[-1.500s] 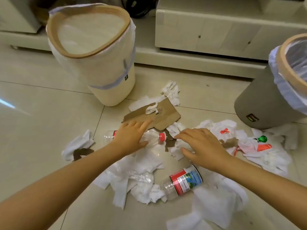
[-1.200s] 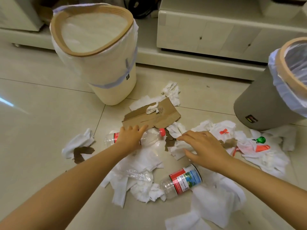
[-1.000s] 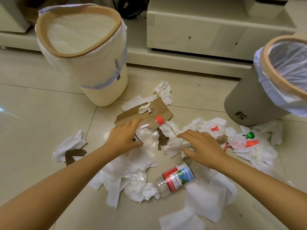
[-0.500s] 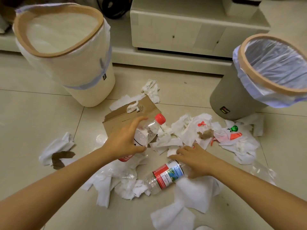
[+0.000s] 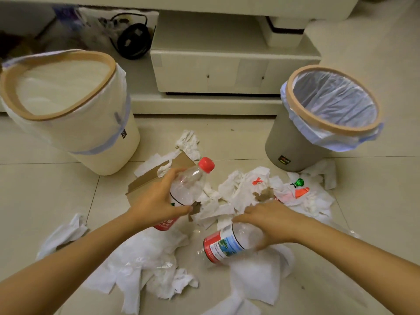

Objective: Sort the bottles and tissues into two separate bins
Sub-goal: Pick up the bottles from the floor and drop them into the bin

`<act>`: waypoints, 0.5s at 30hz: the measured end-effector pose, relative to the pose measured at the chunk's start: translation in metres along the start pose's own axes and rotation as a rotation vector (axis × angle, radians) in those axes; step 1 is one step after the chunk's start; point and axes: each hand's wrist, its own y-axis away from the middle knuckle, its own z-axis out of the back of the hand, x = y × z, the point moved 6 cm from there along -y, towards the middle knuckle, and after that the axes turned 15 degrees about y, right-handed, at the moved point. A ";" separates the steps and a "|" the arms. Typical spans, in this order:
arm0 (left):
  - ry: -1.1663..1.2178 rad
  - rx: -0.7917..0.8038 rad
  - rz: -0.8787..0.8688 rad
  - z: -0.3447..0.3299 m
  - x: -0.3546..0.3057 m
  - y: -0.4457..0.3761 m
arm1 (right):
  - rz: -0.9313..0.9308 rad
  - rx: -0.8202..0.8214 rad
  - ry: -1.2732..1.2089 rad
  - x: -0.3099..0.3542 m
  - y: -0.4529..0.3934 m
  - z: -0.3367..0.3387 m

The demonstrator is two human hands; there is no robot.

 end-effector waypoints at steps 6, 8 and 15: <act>0.233 -0.157 -0.034 0.012 -0.033 -0.021 | -0.063 -0.112 -0.044 -0.036 0.020 0.062; 0.302 -0.188 -0.079 0.010 -0.052 -0.030 | -0.109 -0.152 -0.090 -0.055 0.033 0.080; 0.394 -0.257 -0.288 -0.010 -0.145 -0.069 | -0.242 -0.415 -0.378 -0.137 0.094 0.118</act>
